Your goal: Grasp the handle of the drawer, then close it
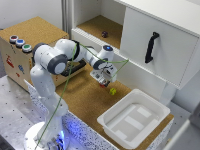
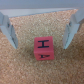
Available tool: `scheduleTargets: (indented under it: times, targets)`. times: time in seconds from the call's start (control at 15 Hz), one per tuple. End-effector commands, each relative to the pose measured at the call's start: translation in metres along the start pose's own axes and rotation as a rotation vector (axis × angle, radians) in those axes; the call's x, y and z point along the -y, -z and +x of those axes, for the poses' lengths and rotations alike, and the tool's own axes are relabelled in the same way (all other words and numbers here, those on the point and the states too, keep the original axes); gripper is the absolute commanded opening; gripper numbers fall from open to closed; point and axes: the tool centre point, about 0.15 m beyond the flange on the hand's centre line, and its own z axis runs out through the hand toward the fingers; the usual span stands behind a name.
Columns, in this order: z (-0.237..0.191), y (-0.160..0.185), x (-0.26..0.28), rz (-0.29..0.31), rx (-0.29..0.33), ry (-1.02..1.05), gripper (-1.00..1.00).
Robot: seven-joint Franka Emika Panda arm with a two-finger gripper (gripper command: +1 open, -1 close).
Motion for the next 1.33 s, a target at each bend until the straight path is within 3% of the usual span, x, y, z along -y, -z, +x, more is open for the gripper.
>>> scheduleTargets:
  times: [0.0,0.67,0.87,1.27]
  targets:
    - [0.000,0.008,0.007,-0.033,0.037,-0.016,1.00]
    - [0.000,0.008,0.007,-0.033,0.037,-0.016,1.00]
    - [-0.010,0.020,0.003,0.016,-0.053,0.036,1.00]
    - [-0.035,0.048,0.012,0.070,-0.052,0.191,1.00]
